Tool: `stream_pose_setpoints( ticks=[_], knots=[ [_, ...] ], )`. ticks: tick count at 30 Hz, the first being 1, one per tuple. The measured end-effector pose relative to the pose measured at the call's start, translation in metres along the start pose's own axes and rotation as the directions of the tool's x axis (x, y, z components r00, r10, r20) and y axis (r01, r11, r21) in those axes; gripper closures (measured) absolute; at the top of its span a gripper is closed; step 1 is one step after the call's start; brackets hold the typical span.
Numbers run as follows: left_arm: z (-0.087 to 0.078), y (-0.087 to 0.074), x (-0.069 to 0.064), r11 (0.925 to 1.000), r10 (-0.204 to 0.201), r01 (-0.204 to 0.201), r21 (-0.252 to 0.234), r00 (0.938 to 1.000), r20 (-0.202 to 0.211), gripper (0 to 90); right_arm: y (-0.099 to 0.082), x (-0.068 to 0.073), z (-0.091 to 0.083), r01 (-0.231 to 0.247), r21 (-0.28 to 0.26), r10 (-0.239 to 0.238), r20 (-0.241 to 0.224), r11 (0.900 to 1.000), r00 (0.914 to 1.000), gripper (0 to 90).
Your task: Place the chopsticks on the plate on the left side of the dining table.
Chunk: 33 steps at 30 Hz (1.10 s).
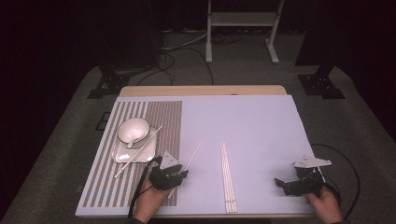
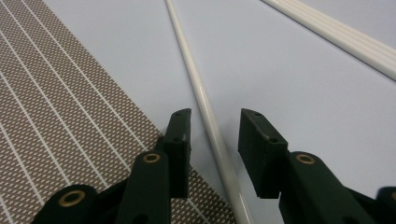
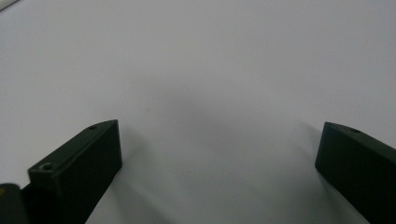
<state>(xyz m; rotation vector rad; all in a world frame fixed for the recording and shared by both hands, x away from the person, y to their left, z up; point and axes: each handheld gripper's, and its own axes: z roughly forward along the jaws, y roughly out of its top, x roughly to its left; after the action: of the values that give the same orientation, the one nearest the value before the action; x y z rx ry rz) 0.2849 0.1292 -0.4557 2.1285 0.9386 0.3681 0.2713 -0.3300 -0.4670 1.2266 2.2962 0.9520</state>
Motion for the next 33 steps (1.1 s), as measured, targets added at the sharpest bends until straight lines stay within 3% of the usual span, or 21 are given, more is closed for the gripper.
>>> stream_pose_setpoints(
  ticks=[12, 33],
  knots=[
    [0.0007, 0.0, -0.0007, 0.9999, 0.016, -0.016, 0.007, 0.9999, 0.003, 76.9, 0.0, 0.0001, 0.0, -0.001, 0.0, 0.001, 0.0, 1.0, 1.0, 0.0],
    [0.0007, 0.0018, -0.0019, 0.9994, 0.031, -0.031, 0.018, 0.9993, 0.023, 83.6, 0.0, 0.0001, 0.0, -0.001, 0.001, 0.001, 0.0, 1.0, 1.0, 0.0]
  ],
)
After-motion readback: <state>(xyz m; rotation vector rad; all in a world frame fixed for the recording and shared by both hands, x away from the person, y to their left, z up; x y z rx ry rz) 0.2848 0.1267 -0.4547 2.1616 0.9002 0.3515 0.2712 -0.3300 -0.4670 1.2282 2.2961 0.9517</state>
